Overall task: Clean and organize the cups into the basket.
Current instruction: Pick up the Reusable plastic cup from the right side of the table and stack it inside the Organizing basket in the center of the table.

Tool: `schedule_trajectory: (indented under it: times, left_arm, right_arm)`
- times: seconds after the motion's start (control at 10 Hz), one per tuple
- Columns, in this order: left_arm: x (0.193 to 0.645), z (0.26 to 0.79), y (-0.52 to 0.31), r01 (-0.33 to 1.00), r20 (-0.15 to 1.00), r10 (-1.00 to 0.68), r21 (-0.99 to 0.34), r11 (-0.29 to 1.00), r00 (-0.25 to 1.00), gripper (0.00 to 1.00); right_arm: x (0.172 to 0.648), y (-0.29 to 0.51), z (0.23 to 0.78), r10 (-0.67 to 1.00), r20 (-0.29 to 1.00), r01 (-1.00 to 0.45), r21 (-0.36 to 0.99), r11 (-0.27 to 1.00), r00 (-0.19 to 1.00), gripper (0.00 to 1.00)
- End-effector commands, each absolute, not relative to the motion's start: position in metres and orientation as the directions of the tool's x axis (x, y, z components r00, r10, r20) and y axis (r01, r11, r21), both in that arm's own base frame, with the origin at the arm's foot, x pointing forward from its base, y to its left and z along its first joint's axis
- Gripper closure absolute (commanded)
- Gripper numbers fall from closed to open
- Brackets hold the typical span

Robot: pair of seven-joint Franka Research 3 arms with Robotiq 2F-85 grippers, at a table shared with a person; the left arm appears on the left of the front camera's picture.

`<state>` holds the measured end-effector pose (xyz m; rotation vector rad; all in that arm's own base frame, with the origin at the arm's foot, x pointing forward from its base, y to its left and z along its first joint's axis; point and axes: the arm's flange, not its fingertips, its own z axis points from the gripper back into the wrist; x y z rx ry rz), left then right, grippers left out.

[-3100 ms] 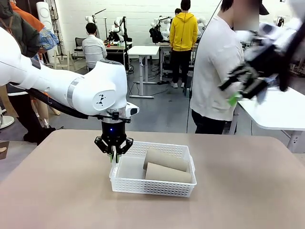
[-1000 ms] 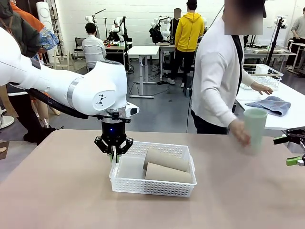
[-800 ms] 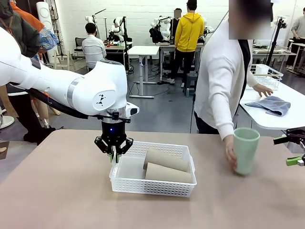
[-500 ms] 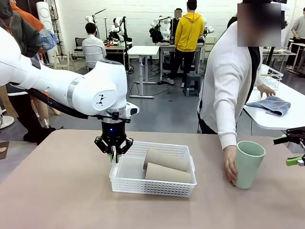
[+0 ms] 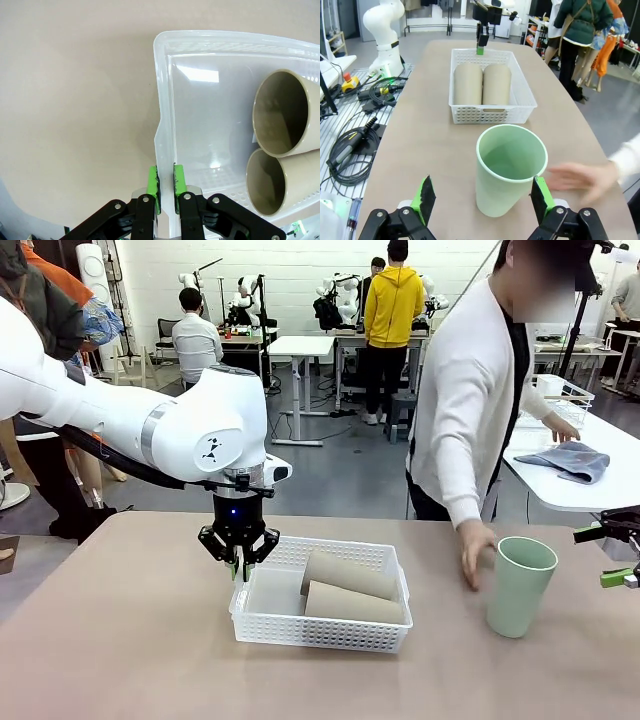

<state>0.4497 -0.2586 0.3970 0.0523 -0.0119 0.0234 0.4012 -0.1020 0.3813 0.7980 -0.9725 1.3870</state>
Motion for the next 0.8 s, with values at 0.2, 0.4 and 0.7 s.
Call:
schedule_trajectory:
  times: [0.2,0.4,0.7]
  left_arm:
    - [0.449,0.397,-0.261,-0.036,0.018,0.035,0.052,0.998,0.999,1.00]
    - [0.449,0.397,-0.261,-0.036,0.018,0.035,0.052,0.998,0.999,1.00]
    - [0.449,0.397,-0.261,-0.036,0.018,0.035,0.052,0.998,0.999,1.00]
  right_arm:
    - [0.425,-0.102,0.331,0.392,0.919,-0.996,-0.062,0.058,-0.035,0.00]
    - [0.427,-0.107,0.314,0.397,0.918,-0.996,-0.046,0.082,-0.009,0.00]
    - [0.437,-0.098,0.283,0.398,0.916,-0.998,0.014,0.067,0.040,0.00]
